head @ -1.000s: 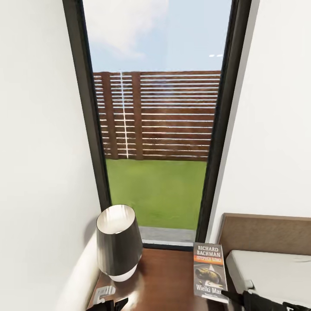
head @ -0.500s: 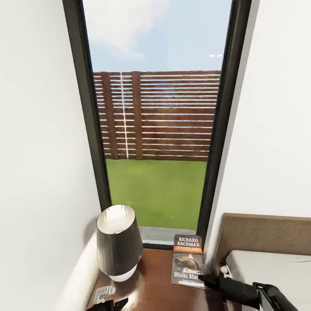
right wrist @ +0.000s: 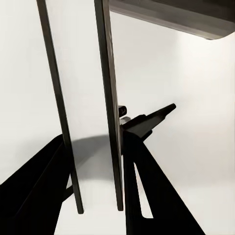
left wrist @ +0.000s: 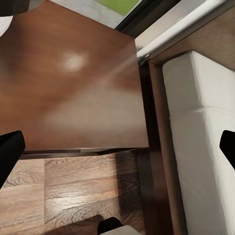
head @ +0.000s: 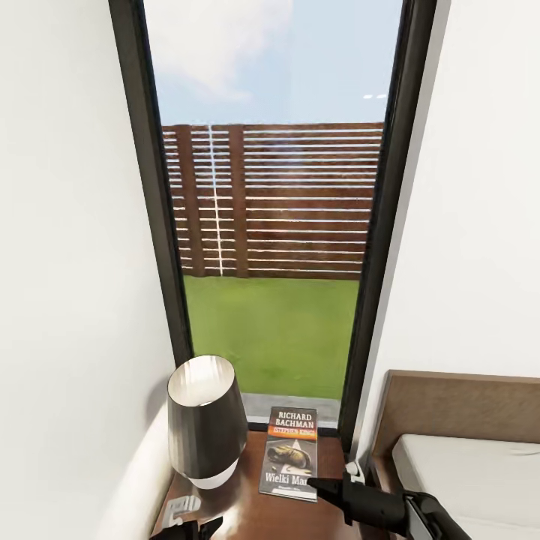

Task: In the bedroom, move the book from the bed onto either nightstand, and place the two sandals side by side next to the bed.

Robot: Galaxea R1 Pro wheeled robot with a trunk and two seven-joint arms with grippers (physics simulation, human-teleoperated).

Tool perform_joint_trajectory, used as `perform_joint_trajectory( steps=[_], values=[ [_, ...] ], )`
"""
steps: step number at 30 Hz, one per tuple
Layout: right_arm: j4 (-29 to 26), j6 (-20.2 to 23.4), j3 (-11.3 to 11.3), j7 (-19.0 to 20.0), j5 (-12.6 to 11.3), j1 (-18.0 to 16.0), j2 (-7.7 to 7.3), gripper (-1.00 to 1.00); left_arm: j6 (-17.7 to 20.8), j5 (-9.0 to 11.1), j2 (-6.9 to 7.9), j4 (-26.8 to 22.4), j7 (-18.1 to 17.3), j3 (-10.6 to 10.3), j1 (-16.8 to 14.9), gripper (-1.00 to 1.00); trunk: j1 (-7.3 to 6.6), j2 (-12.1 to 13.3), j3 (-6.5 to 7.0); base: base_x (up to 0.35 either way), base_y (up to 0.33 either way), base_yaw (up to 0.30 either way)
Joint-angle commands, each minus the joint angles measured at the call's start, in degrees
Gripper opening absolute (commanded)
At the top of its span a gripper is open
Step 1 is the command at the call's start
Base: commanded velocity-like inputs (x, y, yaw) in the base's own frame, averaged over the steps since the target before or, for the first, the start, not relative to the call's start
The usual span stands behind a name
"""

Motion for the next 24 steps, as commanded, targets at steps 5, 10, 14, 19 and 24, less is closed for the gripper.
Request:
perform_joint_trajectory(
  steps=[5, 10, 14, 19, 24],
  values=[
    [0.02, 0.40, -0.18, -0.06, -0.13, -0.01, 0.07, -1.00, 0.47, 0.60, 0.03, -0.14, -0.08, -0.27, 0.00, 1.00, 0.02, -0.04, -0.02, 0.000, 0.000, 0.000],
    [0.01, 0.34, -0.27, -0.08, -0.13, -0.01, 0.09, -1.00, 0.49, 0.45, -1.63, -0.25, -0.08, -0.27, 0.00, 1.00, 0.02, -0.04, -0.02, 0.000, 0.000, 0.000],
    [0.06, 0.32, -0.93, -0.12, -0.13, -0.01, 0.13, -1.00, 0.64, 0.44, -1.80, -0.54, -0.20, -0.20, 0.00, 1.00, 0.02, -0.04, -0.02, 0.000, 0.000, 0.000],
    [0.09, 0.32, -1.86, -0.16, -0.13, -0.01, 0.15, -1.00, 0.99, 0.52, -1.57, -4.01, -3.83, 0.07, -0.03, 1.00, 0.02, -0.04, -0.02, 0.000, 0.000, 0.000],
    [0.10, 0.31, -2.06, -0.17, -0.13, -0.01, 0.15, -1.00, 1.21, 0.47, -0.94, -8.35, -8.38, 0.23, -0.12, 1.00, 0.02, -0.04, -0.02, 0.000, 0.000, 0.000]
  ],
)
